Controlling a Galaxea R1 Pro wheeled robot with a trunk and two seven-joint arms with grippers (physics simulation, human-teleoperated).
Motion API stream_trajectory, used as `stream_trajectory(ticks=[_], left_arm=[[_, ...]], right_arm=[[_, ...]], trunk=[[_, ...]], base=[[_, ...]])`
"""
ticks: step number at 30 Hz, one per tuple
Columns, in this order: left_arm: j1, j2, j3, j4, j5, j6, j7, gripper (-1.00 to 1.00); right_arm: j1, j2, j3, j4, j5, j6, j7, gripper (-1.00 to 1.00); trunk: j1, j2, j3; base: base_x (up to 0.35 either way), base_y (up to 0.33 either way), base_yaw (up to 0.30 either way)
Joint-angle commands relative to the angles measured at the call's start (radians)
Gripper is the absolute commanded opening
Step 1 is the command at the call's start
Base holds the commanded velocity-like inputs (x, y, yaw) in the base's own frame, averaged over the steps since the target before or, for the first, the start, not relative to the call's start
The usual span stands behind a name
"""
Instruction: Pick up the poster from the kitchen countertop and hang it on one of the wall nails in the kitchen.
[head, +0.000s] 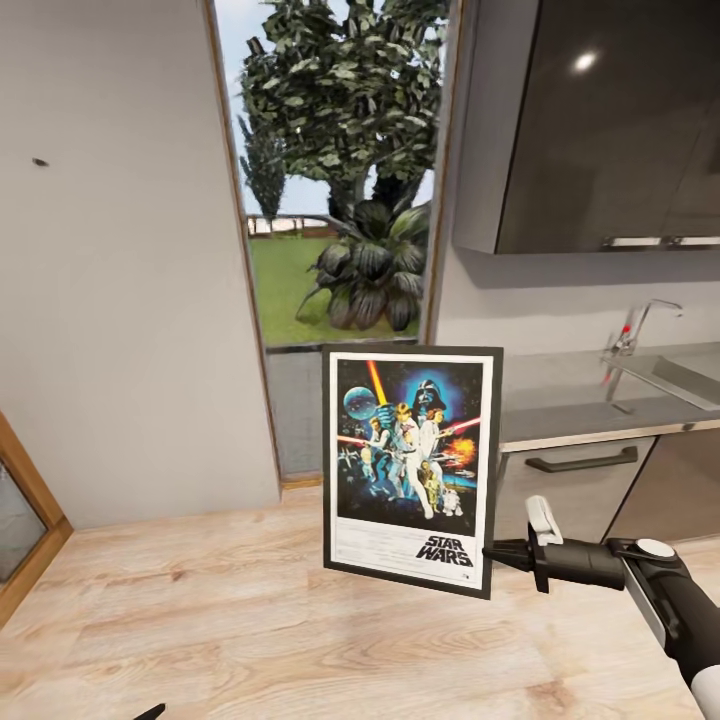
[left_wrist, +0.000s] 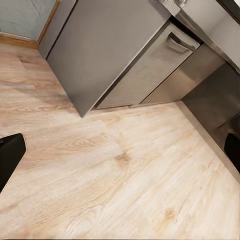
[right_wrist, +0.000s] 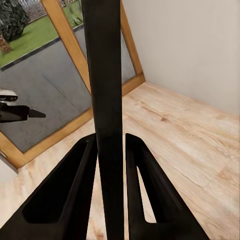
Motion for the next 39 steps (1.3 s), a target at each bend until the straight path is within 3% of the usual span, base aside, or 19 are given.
stream_trajectory(ticks=[1,39], left_arm=[[-0.001,0.000,-0.004,0.000,0.005,-0.007,-0.002,1.00],[-0.001,0.000,-0.004,0.000,0.005,-0.005,-0.002,1.00]], right_arm=[[-0.001,0.000,0.000,-0.001,-0.002,0.013,0.005,-1.00],[-0.001,0.001,0.000,0.001,-0.004,0.013,0.006,-1.00]], trunk=[[0.001,-0.002,-0.002],[0.001,-0.002,-0.002]], base=[[0.000,0.273,0.000],[0.042,0.330,0.000]])
